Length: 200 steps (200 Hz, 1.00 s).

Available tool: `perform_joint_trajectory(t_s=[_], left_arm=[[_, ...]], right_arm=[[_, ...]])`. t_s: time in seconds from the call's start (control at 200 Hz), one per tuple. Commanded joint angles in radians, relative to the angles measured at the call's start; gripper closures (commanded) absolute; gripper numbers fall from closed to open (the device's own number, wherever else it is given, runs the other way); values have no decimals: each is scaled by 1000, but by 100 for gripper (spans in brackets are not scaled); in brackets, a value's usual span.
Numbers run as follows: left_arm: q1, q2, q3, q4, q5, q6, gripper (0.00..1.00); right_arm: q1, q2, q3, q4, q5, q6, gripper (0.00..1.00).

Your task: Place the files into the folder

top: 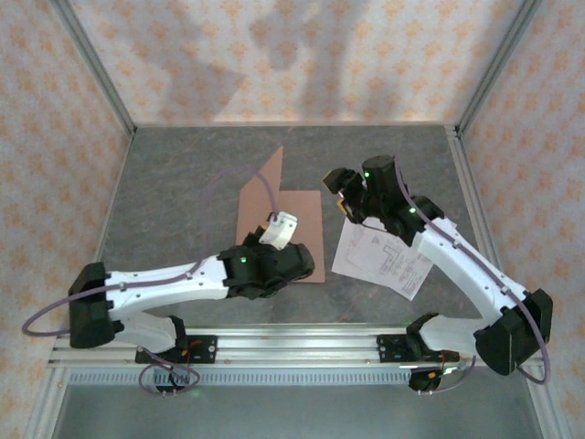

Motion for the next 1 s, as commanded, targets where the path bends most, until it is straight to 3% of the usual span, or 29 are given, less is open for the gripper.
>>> perform_joint_trajectory(t_s=[0.0,0.11,0.34,0.646,0.811,0.996], left_arm=[[28,-117,-79,55,42,-70,100],[71,-253,-171,98,100,-124,100],[154,-521,-335,146,210,-175,100],[257,-781,-488,205,397,-173,100],[325,-805,-515,282,539,-188,100],[377,-794,-490,317,591,-202,100]], right_arm=[[13,61,-97,46,40,5,37],[68,176,-79,28,80,-37,49],[191,496,140,-71,122,-107,73],[268,756,335,-97,131,-126,76],[271,836,390,-129,134,-135,76],[258,901,445,-233,186,-172,76]])
